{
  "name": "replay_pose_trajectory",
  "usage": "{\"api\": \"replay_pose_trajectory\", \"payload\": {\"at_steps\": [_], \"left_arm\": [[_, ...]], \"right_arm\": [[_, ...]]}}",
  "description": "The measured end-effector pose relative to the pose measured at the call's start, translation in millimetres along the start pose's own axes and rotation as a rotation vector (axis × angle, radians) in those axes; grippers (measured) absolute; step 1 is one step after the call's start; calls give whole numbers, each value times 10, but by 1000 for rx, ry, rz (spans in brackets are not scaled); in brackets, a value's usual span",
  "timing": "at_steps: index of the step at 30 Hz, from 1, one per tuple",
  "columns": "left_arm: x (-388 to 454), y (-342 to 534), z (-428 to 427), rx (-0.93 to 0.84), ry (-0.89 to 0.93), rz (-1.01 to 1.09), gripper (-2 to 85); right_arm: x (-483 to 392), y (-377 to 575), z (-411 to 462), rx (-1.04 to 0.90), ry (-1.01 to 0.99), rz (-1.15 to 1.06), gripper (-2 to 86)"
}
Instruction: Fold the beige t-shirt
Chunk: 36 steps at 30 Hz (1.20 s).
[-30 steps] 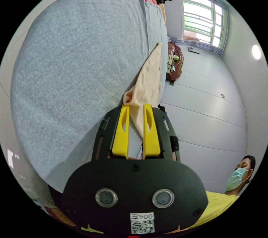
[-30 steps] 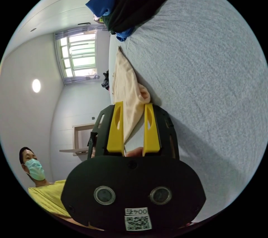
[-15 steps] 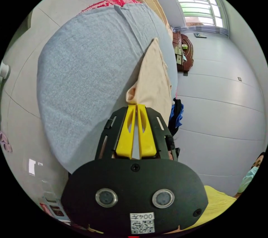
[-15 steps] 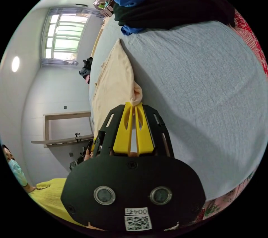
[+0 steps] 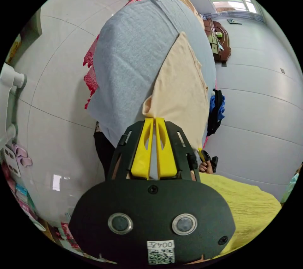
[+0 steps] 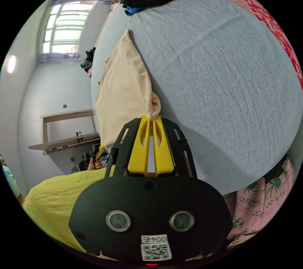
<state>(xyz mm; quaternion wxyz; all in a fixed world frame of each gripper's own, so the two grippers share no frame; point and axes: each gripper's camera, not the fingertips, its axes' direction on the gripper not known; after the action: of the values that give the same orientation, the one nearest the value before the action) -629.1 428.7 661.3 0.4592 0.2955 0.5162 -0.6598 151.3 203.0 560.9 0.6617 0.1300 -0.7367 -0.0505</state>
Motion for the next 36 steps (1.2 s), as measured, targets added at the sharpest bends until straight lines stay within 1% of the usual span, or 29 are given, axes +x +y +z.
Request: {"api": "replay_pose_trajectory", "payload": {"at_steps": [3,5,7,8,9,11,13,16,17,19,21,23,26,28,31,32,34,36], "left_arm": [[129,23,234,-6,-45,36,13],[221,46,324,-6,-79,52,12],[312,96,396,1,-130,68,10],[361,144,442,9,-191,66,8],[409,194,494,16,-256,62,6],[509,281,588,43,-311,62,5],[715,358,731,73,-301,94,5],[1303,420,1224,38,-329,239,9],[1552,440,1473,13,-336,300,11],[1868,475,1842,-16,-355,368,15],[2172,526,2339,-68,-388,432,21],[2348,586,2703,-110,-446,479,23],[2684,766,3194,-137,-511,572,24],[2928,917,3473,-138,-554,646,22],[3258,1164,4033,-190,-637,762,16],[3351,1247,4266,-219,-668,794,13],[3447,1349,4593,-266,-712,825,8],[3565,1467,4887,-273,-761,846,6]], "right_arm": [[-137,0,162,-54,124,-52,43],[-296,21,152,-67,240,-112,64],[-452,46,124,-66,357,-166,71],[-599,69,111,-52,422,-216,72],[-691,83,116,-44,447,-250,72],[-1101,134,249,-26,516,-396,75],[-1406,159,460,-32,527,-513,79],[-1760,139,984,-110,549,-664,85],[-1813,124,1189,-137,594,-698,84],[-1783,91,1432,-176,694,-713,77],[-1781,97,1470,-174,685,-754,72],[-1789,36,1455,-206,641,-729,79],[-1866,44,1345,-223,631,-708,89],[-1870,63,1387,-275,653,-701,88],[-1811,79,1598,-371,704,-703,76],[-1835,76,1595,-336,728,-717,61],[-1847,48,1617,-349,754,-725,50],[-1866,31,1627,-363,767,-743,47]]}}
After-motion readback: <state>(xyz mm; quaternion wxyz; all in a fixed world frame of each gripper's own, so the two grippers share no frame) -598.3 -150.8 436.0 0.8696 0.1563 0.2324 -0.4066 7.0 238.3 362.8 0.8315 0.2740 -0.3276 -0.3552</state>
